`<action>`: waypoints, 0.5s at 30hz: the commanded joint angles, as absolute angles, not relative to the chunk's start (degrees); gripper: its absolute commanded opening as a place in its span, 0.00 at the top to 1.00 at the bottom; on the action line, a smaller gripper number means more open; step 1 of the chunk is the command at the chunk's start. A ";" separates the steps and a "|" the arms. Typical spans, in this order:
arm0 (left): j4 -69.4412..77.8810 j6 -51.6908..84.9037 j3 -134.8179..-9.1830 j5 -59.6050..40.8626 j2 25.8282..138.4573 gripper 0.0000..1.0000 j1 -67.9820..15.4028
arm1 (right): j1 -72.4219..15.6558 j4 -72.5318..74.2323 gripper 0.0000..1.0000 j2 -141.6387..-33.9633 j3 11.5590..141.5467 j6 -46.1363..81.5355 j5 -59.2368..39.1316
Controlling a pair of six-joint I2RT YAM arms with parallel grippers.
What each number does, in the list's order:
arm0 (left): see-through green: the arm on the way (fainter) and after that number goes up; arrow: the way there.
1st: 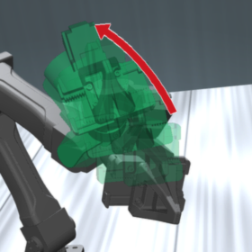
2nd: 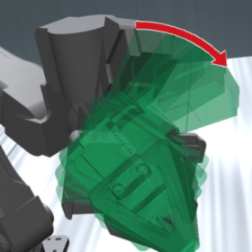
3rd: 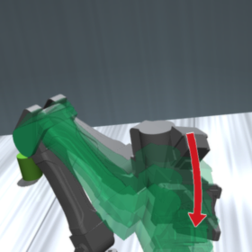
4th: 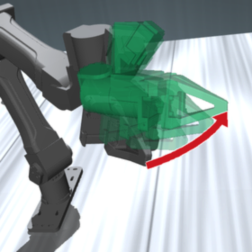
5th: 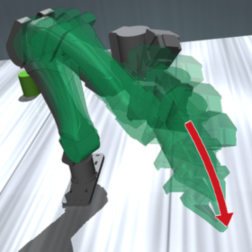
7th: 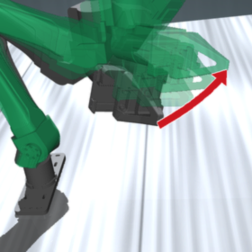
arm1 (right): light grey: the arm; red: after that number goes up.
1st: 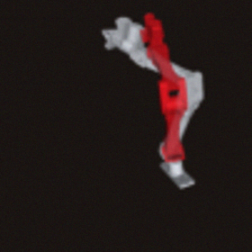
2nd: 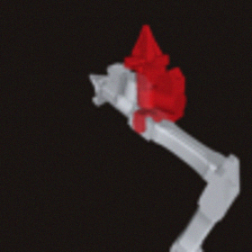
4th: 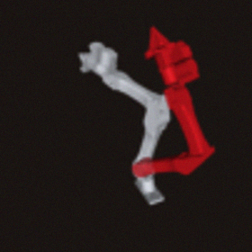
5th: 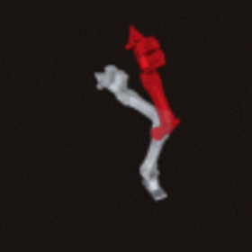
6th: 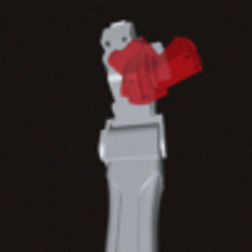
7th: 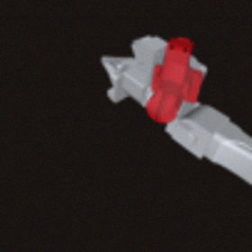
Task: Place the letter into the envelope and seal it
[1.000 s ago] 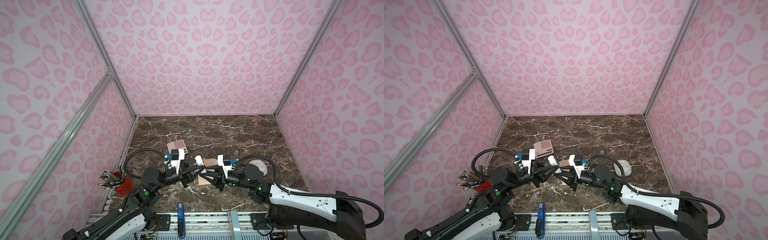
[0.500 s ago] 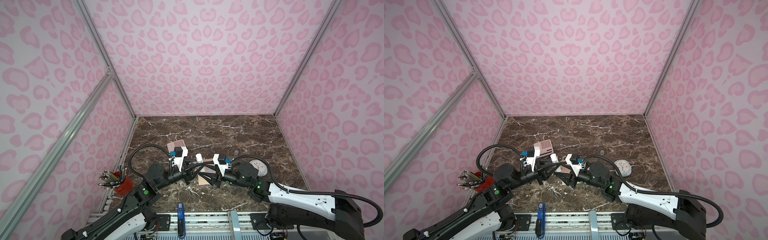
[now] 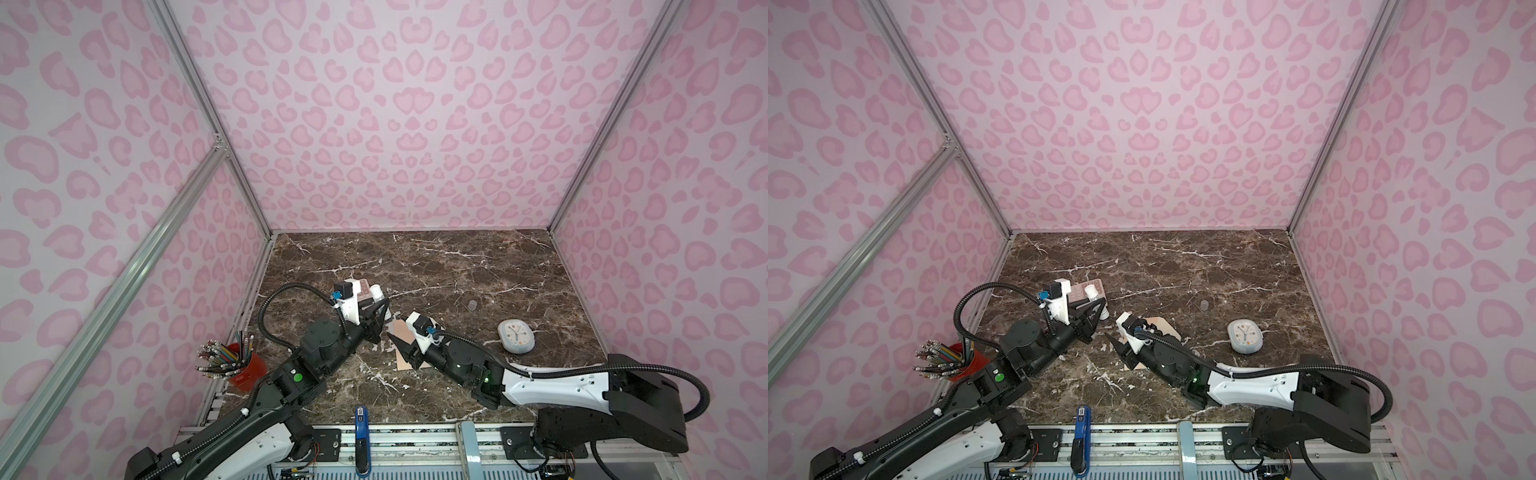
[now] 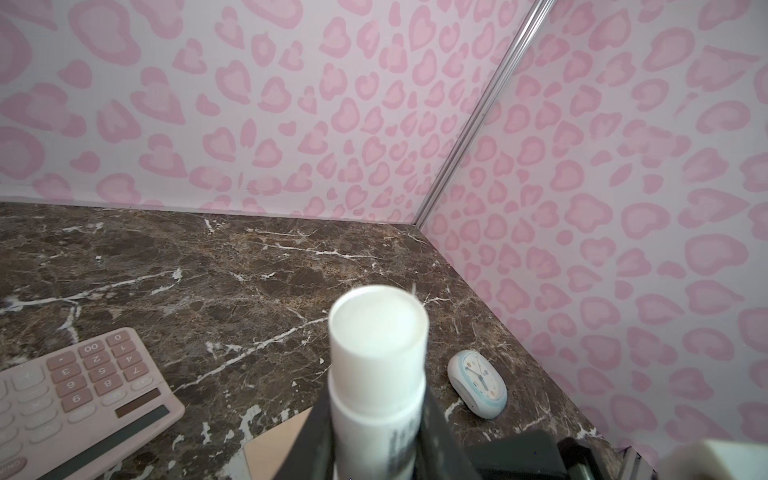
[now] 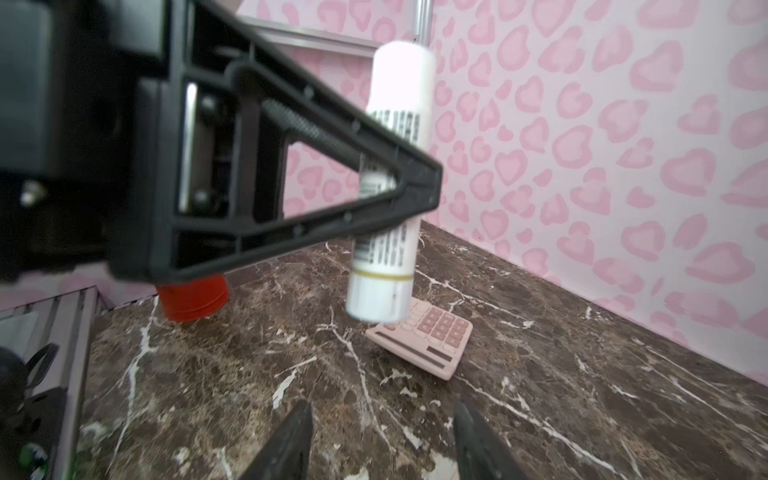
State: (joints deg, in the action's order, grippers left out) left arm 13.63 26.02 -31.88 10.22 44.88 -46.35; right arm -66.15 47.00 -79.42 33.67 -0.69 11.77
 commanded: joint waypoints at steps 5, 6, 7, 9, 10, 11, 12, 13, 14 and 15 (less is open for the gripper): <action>18.97 28.04 -31.98 12.30 46.66 0.95 -46.46 | -66.27 60.89 0.44 -86.40 36.00 -3.33 18.56; 19.15 28.12 -32.03 12.26 46.83 0.95 -46.39 | -66.34 61.01 0.44 -87.09 36.33 -3.26 18.34; 19.16 28.12 -32.07 12.20 47.10 0.95 -46.43 | -66.31 60.80 0.44 -87.71 36.85 -3.39 17.84; 19.42 28.21 -32.39 11.95 47.52 0.95 -46.35 | -66.39 60.62 0.46 -88.56 37.63 -3.52 17.57; 19.57 28.35 -32.43 11.80 47.71 0.95 -46.45 | -66.38 60.88 0.47 -88.97 37.83 -3.72 17.64; 19.69 28.39 -32.43 11.58 47.80 0.95 -46.41 | -66.38 60.99 0.48 -89.27 38.06 -3.90 17.85; 19.76 28.41 -32.39 11.51 47.90 0.95 -46.36 | -66.36 60.97 0.49 -89.41 38.21 -4.08 18.09; 19.84 28.48 -32.36 11.45 47.98 0.95 -46.41 | -66.40 61.00 0.51 -89.63 38.45 -4.37 18.19; 19.93 28.59 -32.34 11.37 48.04 0.95 -46.36 | -66.36 60.92 0.52 -89.88 38.70 -4.56 18.18; 19.95 28.64 -32.25 11.26 48.06 0.95 -46.32 | -66.36 60.64 0.53 -90.03 38.95 -4.65 18.19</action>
State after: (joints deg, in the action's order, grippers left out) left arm 16.43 28.25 -31.88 11.57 47.97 -46.39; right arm -66.26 58.13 -89.45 38.46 -3.66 17.15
